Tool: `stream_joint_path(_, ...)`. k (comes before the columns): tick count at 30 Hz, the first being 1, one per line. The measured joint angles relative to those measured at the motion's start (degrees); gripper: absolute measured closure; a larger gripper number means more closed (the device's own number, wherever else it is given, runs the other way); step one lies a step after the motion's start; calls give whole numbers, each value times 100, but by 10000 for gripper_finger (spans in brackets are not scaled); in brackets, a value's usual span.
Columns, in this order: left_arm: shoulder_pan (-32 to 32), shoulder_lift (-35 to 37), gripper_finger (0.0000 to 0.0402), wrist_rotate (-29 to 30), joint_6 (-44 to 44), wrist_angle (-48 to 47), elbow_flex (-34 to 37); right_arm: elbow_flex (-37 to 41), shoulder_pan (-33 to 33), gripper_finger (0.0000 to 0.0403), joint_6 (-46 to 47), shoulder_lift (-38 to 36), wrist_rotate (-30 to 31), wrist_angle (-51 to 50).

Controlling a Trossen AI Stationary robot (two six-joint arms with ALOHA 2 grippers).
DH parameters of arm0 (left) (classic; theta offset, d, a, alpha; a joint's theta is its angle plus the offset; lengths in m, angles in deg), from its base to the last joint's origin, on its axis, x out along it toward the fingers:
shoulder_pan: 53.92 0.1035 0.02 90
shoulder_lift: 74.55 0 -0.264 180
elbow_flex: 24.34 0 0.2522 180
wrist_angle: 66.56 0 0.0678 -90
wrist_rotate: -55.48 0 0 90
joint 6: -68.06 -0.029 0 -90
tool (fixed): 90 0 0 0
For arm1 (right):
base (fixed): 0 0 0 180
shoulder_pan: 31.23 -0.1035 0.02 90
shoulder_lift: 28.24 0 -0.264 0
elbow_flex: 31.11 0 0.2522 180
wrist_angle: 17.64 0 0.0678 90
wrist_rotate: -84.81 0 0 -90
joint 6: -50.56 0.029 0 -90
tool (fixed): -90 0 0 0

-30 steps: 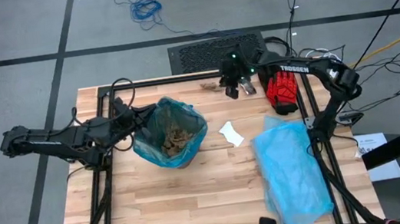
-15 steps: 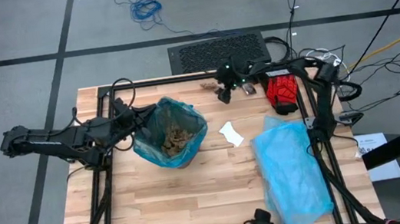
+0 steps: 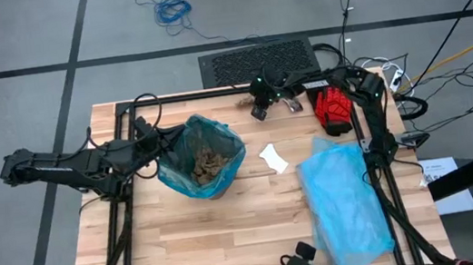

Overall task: Place trash/remove bag and relplace
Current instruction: Put the brown napkin into the trash bin

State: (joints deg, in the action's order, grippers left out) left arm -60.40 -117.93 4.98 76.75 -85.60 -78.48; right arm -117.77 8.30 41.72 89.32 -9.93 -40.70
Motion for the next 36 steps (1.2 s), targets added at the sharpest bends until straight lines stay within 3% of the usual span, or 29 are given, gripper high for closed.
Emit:
stream_joint_path(4,2,-2,401,0,-2,9,0,-166,-70,397,-73,-273,14,-703)
stream_joint_path(10,2,0,401,0,-1,5,0,-201,-267,401,-113,-1440,45,-1337)
stream_joint_path(16,2,0,401,125,151,16,0,-206,-801,402,-21,-2923,34,-1130)
stream_joint_path(20,6,-1,401,353,151,28,0,-209,-1545,403,94,-3454,34,-536)
stream_joint_path(27,20,-45,401,369,301,25,0,-463,-2816,403,53,-3094,29,264)
stream_joint_path(32,22,-50,401,348,302,19,0,-1308,-3152,396,82,-2340,43,-383)
stream_joint_path(36,20,-50,401,274,302,-15,0,-1975,-3351,349,12,-1784,43,-981)
